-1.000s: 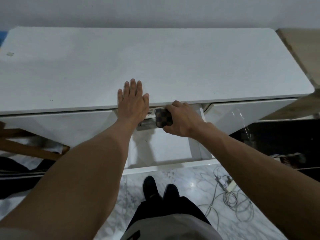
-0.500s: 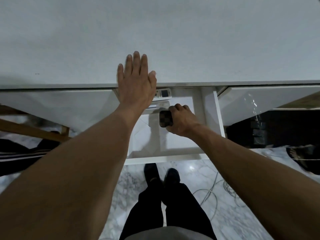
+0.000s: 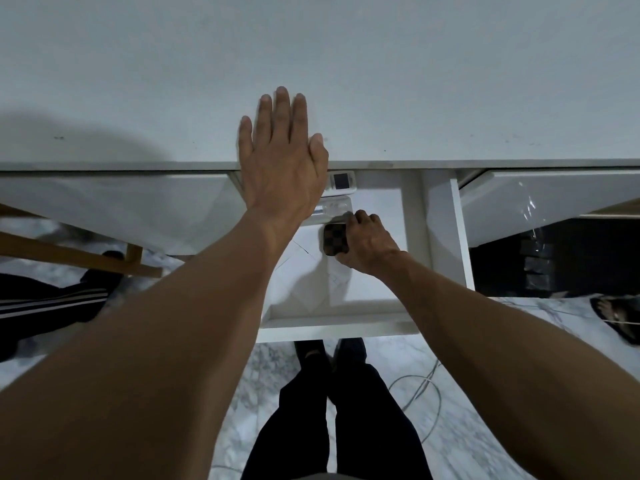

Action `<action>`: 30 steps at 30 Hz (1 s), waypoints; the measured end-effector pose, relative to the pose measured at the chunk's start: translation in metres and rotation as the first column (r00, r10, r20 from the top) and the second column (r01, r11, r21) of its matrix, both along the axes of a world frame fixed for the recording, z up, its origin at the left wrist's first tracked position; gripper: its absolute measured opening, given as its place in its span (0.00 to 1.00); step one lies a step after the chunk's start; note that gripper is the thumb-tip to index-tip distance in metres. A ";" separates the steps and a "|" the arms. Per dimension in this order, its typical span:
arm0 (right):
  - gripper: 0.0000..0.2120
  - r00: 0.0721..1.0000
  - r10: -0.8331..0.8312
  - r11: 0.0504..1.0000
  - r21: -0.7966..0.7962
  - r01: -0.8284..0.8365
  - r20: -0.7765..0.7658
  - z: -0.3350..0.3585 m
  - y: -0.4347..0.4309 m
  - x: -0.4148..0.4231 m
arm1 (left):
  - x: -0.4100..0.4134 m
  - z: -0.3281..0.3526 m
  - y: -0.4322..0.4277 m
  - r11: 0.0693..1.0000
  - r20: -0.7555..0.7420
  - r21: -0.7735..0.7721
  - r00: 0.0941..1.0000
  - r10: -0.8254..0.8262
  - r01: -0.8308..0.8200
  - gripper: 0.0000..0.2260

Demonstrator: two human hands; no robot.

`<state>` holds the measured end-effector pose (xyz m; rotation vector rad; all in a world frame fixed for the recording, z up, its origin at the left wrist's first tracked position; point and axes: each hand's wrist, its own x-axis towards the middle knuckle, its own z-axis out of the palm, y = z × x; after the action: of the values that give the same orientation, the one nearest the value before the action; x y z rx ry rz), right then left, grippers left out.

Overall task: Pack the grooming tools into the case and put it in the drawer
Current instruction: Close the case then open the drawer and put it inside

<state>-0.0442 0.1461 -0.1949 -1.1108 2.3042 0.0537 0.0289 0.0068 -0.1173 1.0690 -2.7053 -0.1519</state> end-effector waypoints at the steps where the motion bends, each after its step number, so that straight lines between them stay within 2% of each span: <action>1: 0.36 1.000 0.007 1.000 -0.007 -0.007 -0.003 -0.002 0.000 0.000 | 0.000 -0.001 0.000 1.000 0.002 -0.002 1.000 0.002 -0.002 0.26; 12: 0.37 0.999 0.030 0.999 -0.027 -0.030 -0.018 0.001 0.004 -0.002 | -0.001 0.000 -0.002 1.000 0.052 -0.001 0.999 -0.003 0.003 0.26; 16: 0.30 0.999 -0.027 0.998 -0.061 0.026 -0.017 0.023 0.011 -0.003 | 0.001 0.006 0.000 0.999 0.101 0.043 0.995 -0.018 0.013 0.25; 20: 0.25 0.996 -0.030 0.994 -0.108 0.021 -0.078 0.053 0.021 -0.006 | 0.004 0.021 0.004 0.983 0.161 0.178 0.985 -0.066 0.036 0.26; 26: 0.25 0.990 -0.010 0.979 -0.201 -0.019 -0.143 0.102 0.050 0.010 | 0.053 0.038 0.080 0.981 0.116 0.173 0.988 -0.103 0.082 0.25; 30: 0.19 0.989 -0.005 0.963 -0.266 -0.036 -0.149 0.125 0.089 0.036 | 0.092 0.039 0.139 0.977 0.123 0.203 0.988 -0.094 0.068 0.25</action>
<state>-0.0078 0.2348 -0.0697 -1.2973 2.4897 -0.1813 0.1208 0.1456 -0.0781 1.0548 -2.9042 -0.3850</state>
